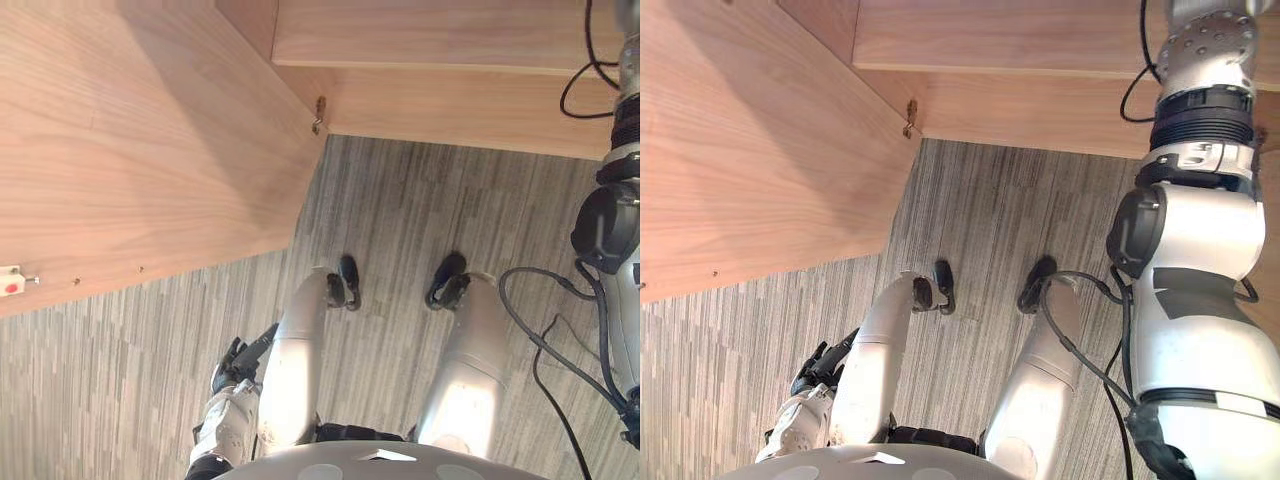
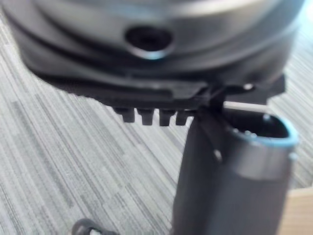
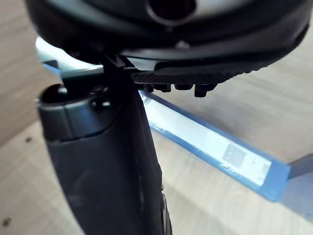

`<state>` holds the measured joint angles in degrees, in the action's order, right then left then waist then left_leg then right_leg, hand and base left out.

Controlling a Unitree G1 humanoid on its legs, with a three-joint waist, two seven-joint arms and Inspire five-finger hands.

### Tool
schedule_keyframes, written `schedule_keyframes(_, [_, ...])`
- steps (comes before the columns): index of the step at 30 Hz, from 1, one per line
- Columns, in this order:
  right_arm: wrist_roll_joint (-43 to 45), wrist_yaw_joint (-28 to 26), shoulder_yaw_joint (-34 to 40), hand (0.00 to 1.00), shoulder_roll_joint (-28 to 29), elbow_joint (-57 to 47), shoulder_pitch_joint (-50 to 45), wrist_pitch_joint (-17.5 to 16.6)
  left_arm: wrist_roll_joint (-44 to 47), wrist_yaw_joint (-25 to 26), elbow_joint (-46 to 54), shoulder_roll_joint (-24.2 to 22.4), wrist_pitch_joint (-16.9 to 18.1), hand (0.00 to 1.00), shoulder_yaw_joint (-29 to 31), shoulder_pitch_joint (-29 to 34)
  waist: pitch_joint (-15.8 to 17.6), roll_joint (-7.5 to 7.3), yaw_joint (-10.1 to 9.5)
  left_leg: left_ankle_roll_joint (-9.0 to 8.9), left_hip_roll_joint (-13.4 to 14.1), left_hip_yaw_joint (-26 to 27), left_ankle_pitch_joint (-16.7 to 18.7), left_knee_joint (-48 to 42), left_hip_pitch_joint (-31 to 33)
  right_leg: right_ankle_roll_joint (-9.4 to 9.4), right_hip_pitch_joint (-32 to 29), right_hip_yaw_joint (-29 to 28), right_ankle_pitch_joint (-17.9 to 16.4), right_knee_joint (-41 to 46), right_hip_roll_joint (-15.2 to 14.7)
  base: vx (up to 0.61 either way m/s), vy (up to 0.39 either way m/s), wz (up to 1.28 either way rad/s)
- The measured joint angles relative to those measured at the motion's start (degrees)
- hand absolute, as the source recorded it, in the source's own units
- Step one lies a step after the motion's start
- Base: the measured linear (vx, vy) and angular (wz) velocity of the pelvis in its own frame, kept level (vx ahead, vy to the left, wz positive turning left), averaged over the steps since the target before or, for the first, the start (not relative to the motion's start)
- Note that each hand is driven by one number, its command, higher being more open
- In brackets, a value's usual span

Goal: Walk over to the cabinet, pick up the folder, carry it to the office cabinet, place the folder inside the office cabinet, then close the office cabinet door

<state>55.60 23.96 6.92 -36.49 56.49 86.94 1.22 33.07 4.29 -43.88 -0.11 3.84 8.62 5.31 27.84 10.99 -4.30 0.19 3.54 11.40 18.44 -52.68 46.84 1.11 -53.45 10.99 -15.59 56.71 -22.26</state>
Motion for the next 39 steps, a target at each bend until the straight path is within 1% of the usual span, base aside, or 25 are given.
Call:
schedule_keyframes(2, [-2.4, -2.6, -0.9, 1.0, -0.2, 2.0, -0.9, 2.7, -0.4, -1.0, -0.7, 0.0, 0.0, 1.0, 0.8, -0.5, -0.2, -0.41, -0.05, -0.09, 0.1, 0.0, 0.0, 0.5, -1.3, 0.0, 1.3, 0.2, 0.0, -0.6, 0.3, 0.01, 0.067, -0.04])
schedule_keyframes(5, [-3.5, -4.8, -0.6, 1.0, -0.2, 2.3, -5.2, 4.3, -2.2, -1.3, -0.8, -0.2, -0.1, 1.0, 1.6, -0.6, -0.3, -0.74, -0.09, -0.24, 0.1, -0.5, 0.0, 1.9, -4.2, 0.05, 4.9, 1.3, 0.0, -2.2, 0.4, 0.01, 0.065, 0.01])
schedule_keyframes(7, [-3.4, -5.6, 0.0, 1.0, 0.3, 3.2, -7.7, 4.7, -2.2, -1.9, -1.4, -0.2, -0.1, 1.0, 2.5, -0.6, -1.2, -1.8, -0.1, -0.41, 0.1, -0.3, -0.3, 3.4, -5.8, 0.25, 6.5, 1.6, 0.2, -3.5, 0.6, 0.02, 0.063, -0.02])
schedule_keyframes(8, [-3.4, -6.1, 1.2, 1.0, 0.8, 4.3, -8.8, 5.0, -2.3, -2.1, -1.8, -0.2, -0.2, 1.0, 3.4, -0.6, -1.8, -2.61, -0.09, -0.46, 0.1, -0.2, -0.6, 4.5, -6.7, 0.3, 7.3, 1.8, 0.6, -4.6, 0.8, 0.04, 0.07, -0.05])
schedule_keyframes(9, [-3.5, -6.3, 2.4, 1.0, 0.8, 4.5, -10.2, 5.3, -2.4, -2.2, -2.2, -0.2, -0.2, 1.0, 3.9, -0.7, -2.2, -3.09, -0.12, -0.55, 0.1, -0.3, -1.0, 5.8, -7.7, 0.25, 8.5, 2.2, 1.0, -6.0, 1.2, 0.04, 0.06, -0.04])
schedule_keyframes(12, [-5.0, -7.9, 3.9, 1.0, 0.8, 6.9, -12.0, 6.2, -4.5, -3.0, -3.0, -0.2, -0.3, 1.0, 5.6, -0.7, -3.3, -3.84, 0.22, -0.58, -0.3, -0.2, -2.3, 9.5, -10.2, 0.46, 11.1, 3.1, 2.2, -9.4, 1.5, 0.07, 0.062, -0.01])
schedule_keyframes(13, [-7.9, -8.7, 3.9, 1.0, 0.8, 8.2, -12.0, 6.8, -4.5, -3.4, -3.2, -0.4, -0.3, 1.0, 5.9, -0.7, -3.4, -3.86, 0.45, -0.62, -0.6, -0.2, -2.7, 11.1, -11.6, 0.65, 12.4, 3.3, 2.4, -10.6, 1.5, 0.06, 0.04, 0.0])
schedule_keyframes(14, [-8.8, -9.1, 3.8, 1.0, 0.8, 8.7, -12.1, 7.2, -4.5, -3.5, -3.3, -0.5, -0.3, 1.0, 6.1, -0.7, -3.6, -3.89, 0.59, -0.63, -0.8, -0.1, -3.0, 11.8, -12.1, 0.69, 12.8, 3.4, 2.6, -11.1, 1.5, 0.05, 0.028, 0.01])
schedule_keyframes(17, [-12.8, -11.1, 2.8, 1.0, 0.8, 10.9, -12.5, 8.9, -6.7, -3.7, -4.2, -1.6, -0.3, 1.0, 8.3, -0.8, -6.2, -3.97, 0.8, -0.72, -0.9, -0.1, -3.8, 14.1, -12.3, 0.73, 13.1, 3.9, 3.4, -13.5, 2.0, 0.07, 0.033, -0.01])
schedule_keyframes(19, [-15.5, -12.4, 2.3, 1.0, 0.8, 11.3, -12.5, 10.3, -7.0, -3.9, -4.3, -2.0, -0.4, 1.0, 9.2, -1.1, -6.5, -4.09, 1.26, -0.81, -0.8, -0.1, -4.0, 15.4, -13.5, 0.86, 14.4, 4.3, 3.9, -15.0, 2.5, 0.08, 0.025, -0.04])
schedule_keyframes(22, [-18.8, -14.1, 1.3, 1.0, 0.8, 11.9, -12.5, 10.9, -7.1, -4.2, -5.2, -2.3, -1.0, 1.0, 10.4, -1.5, -7.9, -4.23, 1.32, -0.8, -0.8, 0.1, -4.3, 16.6, -13.8, 0.78, 14.6, 4.4, 4.5, -16.2, 2.7, 0.06, 0.022, -0.06])
schedule_keyframes(23, [-21.4, -15.8, 1.1, 1.0, 0.8, 12.7, -12.5, 11.0, -8.1, -4.6, -5.1, -2.3, -1.3, 1.0, 10.6, -1.5, -8.2, -4.36, 1.28, -0.8, -0.8, 0.2, -4.6, 17.7, -14.5, 0.88, 15.3, 4.6, 5.0, -17.3, 3.0, 0.06, 0.021, -0.05])
schedule_keyframes(24, [-22.5, -16.4, 0.7, 1.0, 0.8, 13.0, -12.5, 11.1, -8.6, -4.8, -5.2, -2.3, -1.4, 1.0, 10.7, -1.5, -8.2, -4.36, 1.29, -0.78, -0.8, 0.2, -4.7, 18.1, -15.0, 0.95, 15.8, 4.6, 5.2, -17.9, 3.1, 0.06, 0.017, -0.08])
schedule_keyframes(26, [-27.6, -18.8, -0.9, 1.0, 0.7, 13.8, -12.5, 12.4, -9.0, -5.6, -5.2, -2.3, -1.5, 1.0, 11.2, -1.5, -8.5, -4.34, 1.31, -0.7, -0.9, 0.3, -5.2, 19.4, -16.1, 1.05, 17.0, 4.9, 5.7, -19.1, 3.4, 0.05, 0.01, -0.02])
schedule_keyframes(27, [-30.8, -20.2, -1.0, 1.0, 0.7, 14.3, -12.5, 13.1, -9.0, -6.0, -5.2, -2.2, -1.6, 1.0, 11.6, -1.5, -9.3, -4.39, 1.21, -0.69, -1.0, 0.3, -5.4, 19.9, -16.1, 1.11, 17.0, 5.0, 5.8, -19.6, 3.4, 0.04, 0.009, 0.02])
schedule_keyframes(29, [-34.9, -22.4, -1.2, 1.0, 0.7, 14.8, -12.5, 13.7, -9.2, -6.6, -5.1, -1.7, -1.6, 1.0, 12.0, -1.5, -9.9, -4.38, 1.09, -0.72, -1.0, 0.2, -5.5, 20.1, -16.3, 1.11, 17.3, 5.3, 5.8, -20.0, 3.5, 0.02, 0.0, 0.01])
schedule_keyframes(34, [-46.5, -27.2, -1.8, 1.0, -0.1, 14.7, -12.6, 13.8, -9.5, -8.6, -5.1, -0.6, -1.8, 1.0, 12.7, -1.5, -10.2, -4.24, 0.6, -0.76, -1.0, -0.1, -5.6, 20.3, -16.4, 1.11, 17.7, 5.6, 5.8, -20.1, 3.5, 0.01, -0.004, 0.02])
schedule_keyframes(35, [-47.7, -28.0, -1.8, 1.0, -0.2, 14.6, -12.9, 13.7, -9.6, -8.8, -5.1, -0.5, -1.9, 1.0, 12.7, -1.4, -10.2, -4.21, 0.42, -0.77, -1.0, -0.1, -5.7, 20.3, -16.4, 1.11, 17.6, 5.6, 5.8, -20.2, 3.5, 0.0, 0.0, 0.0])
schedule_keyframes(36, [-50.4, -29.6, -2.0, 1.0, -0.6, 14.3, -14.2, 13.5, -10.2, -9.4, -5.1, -0.4, -1.9, 1.0, 12.7, -1.4, -10.3, -4.1, -0.1, -0.78, -1.0, -0.2, -5.8, 20.5, -16.4, 1.1, 17.6, 5.7, 5.8, -20.2, 3.5, 0.0, -0.016, 0.04])
schedule_keyframes(37, [-55.6, -32.7, -2.3, 1.0, -1.2, 12.8, -16.4, 13.3, -11.3, -10.5, -5.1, 0.0, -2.0, 1.0, 12.4, -1.4, -10.4, -3.99, -0.62, -0.81, -1.1, -0.3, -6.0, 20.8, -16.4, 1.09, 17.6, 5.9, 5.8, -20.2, 3.4, 0.0, -0.019, 0.06])
schedule_keyframes(39, [-60.8, -36.1, -3.2, 1.0, -1.3, 11.8, -19.0, 12.8, -11.9, -11.3, -5.1, 0.6, -2.3, 1.0, 12.4, -1.1, -10.4, -3.97, -0.98, -0.88, -1.2, -0.4, -6.2, 21.1, -16.4, 1.06, 17.6, 6.0, 5.8, -20.3, 3.4, 0.01, -0.019, 0.05])
